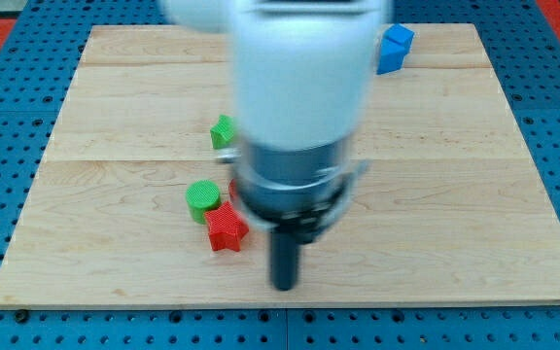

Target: Place the yellow heart towards the top of the yellow hexagon

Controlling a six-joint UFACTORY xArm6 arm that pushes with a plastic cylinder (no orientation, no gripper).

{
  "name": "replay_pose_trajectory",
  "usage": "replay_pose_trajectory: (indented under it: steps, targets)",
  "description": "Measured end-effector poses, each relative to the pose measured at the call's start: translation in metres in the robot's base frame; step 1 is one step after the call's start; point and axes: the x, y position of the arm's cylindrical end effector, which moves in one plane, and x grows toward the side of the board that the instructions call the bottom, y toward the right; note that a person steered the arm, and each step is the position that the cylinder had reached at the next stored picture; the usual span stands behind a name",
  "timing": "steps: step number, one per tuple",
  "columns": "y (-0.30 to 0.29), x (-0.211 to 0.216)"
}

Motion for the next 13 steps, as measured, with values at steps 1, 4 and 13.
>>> replay_pose_trajectory:
  steps: [1, 4, 13]
  targets:
    - [-0.058, -0.008]
    - [-0.006, -0.124]
    - [0.249, -0.365]
